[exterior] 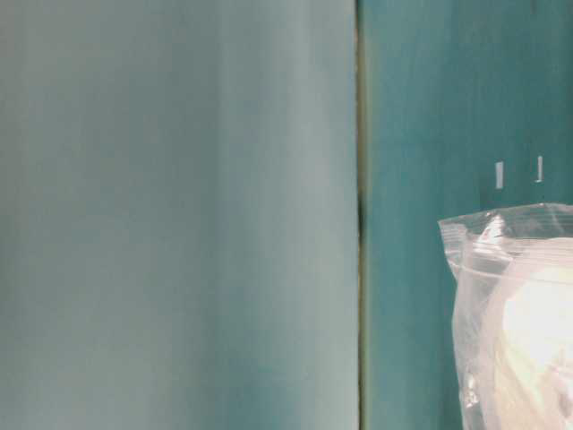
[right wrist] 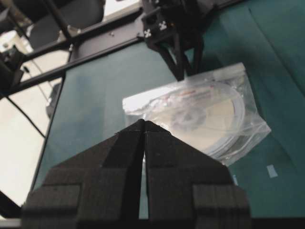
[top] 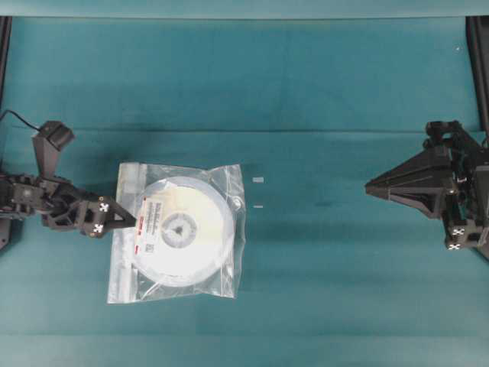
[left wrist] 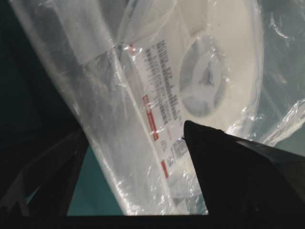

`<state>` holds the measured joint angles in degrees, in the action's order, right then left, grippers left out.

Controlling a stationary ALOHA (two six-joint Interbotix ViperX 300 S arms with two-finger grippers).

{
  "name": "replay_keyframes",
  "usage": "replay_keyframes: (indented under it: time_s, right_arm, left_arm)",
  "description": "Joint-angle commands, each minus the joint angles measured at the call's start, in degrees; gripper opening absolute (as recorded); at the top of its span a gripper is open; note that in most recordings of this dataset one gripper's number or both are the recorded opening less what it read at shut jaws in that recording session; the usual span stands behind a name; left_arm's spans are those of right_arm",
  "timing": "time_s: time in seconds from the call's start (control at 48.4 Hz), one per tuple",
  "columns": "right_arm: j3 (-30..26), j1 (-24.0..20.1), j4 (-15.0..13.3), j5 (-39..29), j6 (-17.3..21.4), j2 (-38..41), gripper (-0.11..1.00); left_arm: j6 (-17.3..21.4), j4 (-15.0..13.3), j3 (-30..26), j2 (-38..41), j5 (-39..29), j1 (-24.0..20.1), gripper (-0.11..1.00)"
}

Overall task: Take out the reel from the clear zip bag.
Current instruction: 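Grasp the bag's left edge with the left gripper and hold it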

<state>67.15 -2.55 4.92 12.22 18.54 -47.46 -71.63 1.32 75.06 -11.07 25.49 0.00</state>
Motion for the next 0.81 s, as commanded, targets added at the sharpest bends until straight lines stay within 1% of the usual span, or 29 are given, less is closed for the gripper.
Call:
replay_keyframes:
  time_s: [0.0,0.103,0.207,0.268,0.434,0.558,0.702,0.785]
  right_arm:
    - [-1.0,-0.1,0.1,0.6,0.6,0.3,0.00]
    - [-1.0,-0.1,0.1,0.6,0.6,0.3,0.00]
    - [-1.0,-0.1,0.1,0.5,0.6,0.3,0.00]
    - [-1.0,-0.1,0.1,0.6,0.6,0.3,0.00]
    - [-1.0,-0.4,0.1,0.6,0.7,0.3,0.00]
    - [-1.0,-0.7,0.1,0.5,0.7,0.3,0.00]
    - [-1.0,-0.8,0.7,0.2,0.9,0.4,0.00]
    - [-1.0,-0.8,1.7,-1.1,1.8,0.9,0.00]
  left_arm:
    - [0.2,0.2,-1.1,0.4,0.7,0.1,0.92]
    - [0.2,0.3,-1.1,0.2,0.5,0.1,0.89]
    - [0.2,0.3,-1.1,0.0,0.4,0.1,0.82]
    - [0.2,0.2,-1.3,0.0,0.0,-0.1,0.73]
    - [0.2,0.3,-1.9,0.3,-1.7,-0.3,0.44]
    - [0.2,0.3,-2.1,0.3,-2.9,-0.7,0.24]
    - [0.3,0.3,-1.9,0.0,-4.0,-1.2,0.08]
    - [0.3,0.3,-1.8,-0.1,-4.2,-1.8,0.04]
